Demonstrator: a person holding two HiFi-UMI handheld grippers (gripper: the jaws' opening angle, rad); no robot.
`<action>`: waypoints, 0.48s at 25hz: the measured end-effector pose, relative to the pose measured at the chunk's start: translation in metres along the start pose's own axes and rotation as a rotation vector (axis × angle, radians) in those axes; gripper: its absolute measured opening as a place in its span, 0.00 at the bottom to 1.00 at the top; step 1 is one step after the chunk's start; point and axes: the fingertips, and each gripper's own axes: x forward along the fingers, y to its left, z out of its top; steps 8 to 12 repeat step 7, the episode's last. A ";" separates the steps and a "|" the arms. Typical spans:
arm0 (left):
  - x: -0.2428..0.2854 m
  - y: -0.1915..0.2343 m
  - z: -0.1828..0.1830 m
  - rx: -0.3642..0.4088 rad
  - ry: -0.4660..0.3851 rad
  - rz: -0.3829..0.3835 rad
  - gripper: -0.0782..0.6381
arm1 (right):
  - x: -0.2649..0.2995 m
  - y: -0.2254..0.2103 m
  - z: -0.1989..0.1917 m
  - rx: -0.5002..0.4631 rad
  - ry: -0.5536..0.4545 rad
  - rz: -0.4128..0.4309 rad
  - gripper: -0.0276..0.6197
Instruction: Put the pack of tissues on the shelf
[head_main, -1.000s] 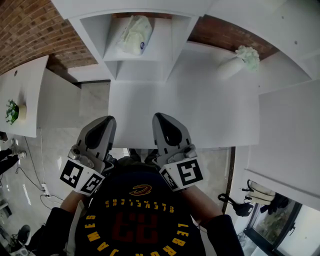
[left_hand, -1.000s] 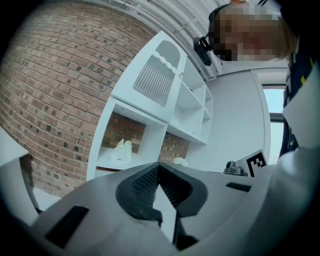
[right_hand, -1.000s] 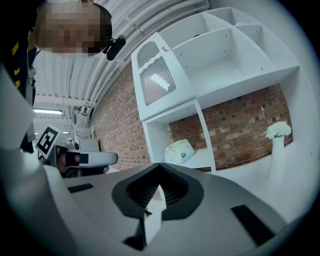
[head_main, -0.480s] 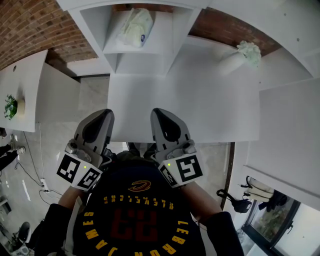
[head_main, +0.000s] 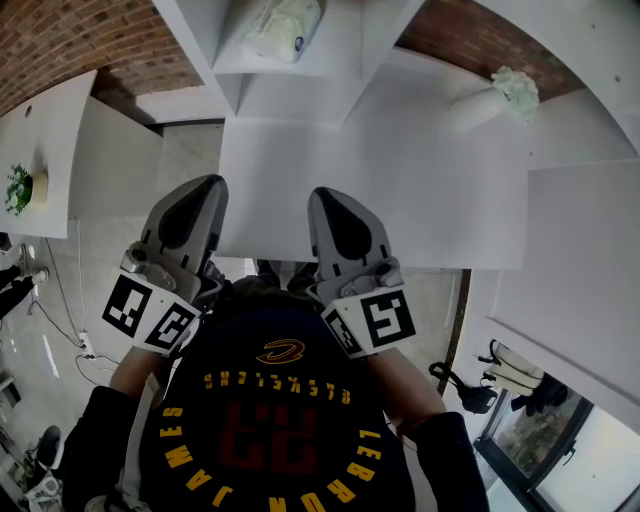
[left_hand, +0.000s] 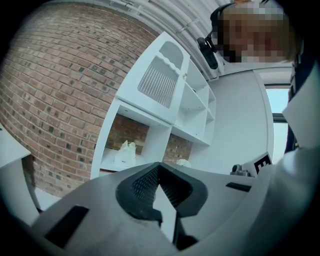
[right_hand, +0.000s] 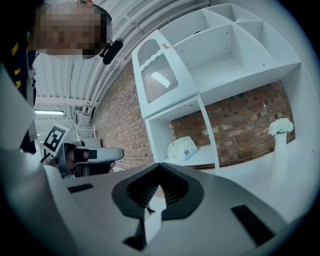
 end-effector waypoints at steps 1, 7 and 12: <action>0.000 0.000 -0.001 0.000 0.000 -0.001 0.11 | 0.000 0.000 -0.001 0.001 0.003 0.000 0.04; -0.003 -0.001 -0.005 -0.021 0.007 0.007 0.11 | 0.002 0.003 -0.003 -0.001 0.013 0.007 0.04; -0.003 -0.001 -0.005 -0.021 0.007 0.007 0.11 | 0.002 0.003 -0.003 -0.001 0.013 0.007 0.04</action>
